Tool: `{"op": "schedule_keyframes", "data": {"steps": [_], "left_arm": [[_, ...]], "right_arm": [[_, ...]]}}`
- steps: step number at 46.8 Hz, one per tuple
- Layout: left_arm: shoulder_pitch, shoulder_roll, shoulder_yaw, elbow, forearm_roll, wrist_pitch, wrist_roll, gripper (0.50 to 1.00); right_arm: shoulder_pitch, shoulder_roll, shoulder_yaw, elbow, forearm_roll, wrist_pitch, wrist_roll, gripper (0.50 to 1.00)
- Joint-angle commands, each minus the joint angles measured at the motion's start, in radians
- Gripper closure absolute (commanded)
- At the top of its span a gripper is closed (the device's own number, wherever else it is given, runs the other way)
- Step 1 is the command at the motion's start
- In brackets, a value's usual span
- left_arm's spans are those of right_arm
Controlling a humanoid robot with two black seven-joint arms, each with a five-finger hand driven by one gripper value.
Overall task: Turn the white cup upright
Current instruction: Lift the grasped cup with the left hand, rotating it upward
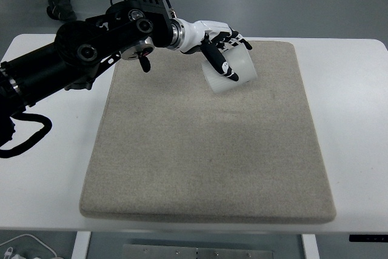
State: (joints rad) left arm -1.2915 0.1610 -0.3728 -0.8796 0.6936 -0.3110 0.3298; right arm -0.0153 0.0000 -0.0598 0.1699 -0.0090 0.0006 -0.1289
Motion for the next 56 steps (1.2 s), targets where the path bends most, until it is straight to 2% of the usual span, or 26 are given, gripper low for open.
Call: {"op": "schedule_keyframes", "data": {"steps": [1,11,20,38,49,56], "left_arm": [[0.029,0.014,-0.037,0.001,-0.026,0.001,-0.024,0.872],[0.156,0.017,-0.192,0.002,-0.034,0.001,-0.107,0.868],[0.251,0.017,-0.268,0.008,-0.032,0.001,-0.238,0.870],[0.314,0.006,-0.281,0.155,-0.049,-0.002,-0.570,0.849],[0.337,-0.024,-0.262,0.301,-0.045,-0.002,-0.814,0.847],[0.362,-0.046,-0.242,0.357,-0.032,-0.007,-0.941,0.847]], "right_arm": [[0.000,0.000,0.000,-0.001,0.000,-0.001,0.000,0.570],[0.000,0.000,0.000,-0.001,0.000,-0.001,-0.002,0.570],[0.000,0.000,0.000,-0.001,0.000,-0.001,-0.002,0.570],[0.000,0.000,0.002,-0.003,0.001,-0.008,-0.002,0.570],[0.000,0.000,0.002,-0.003,0.001,-0.008,-0.002,0.570],[0.000,0.000,0.002,-0.003,0.000,-0.010,-0.002,0.570]]}}
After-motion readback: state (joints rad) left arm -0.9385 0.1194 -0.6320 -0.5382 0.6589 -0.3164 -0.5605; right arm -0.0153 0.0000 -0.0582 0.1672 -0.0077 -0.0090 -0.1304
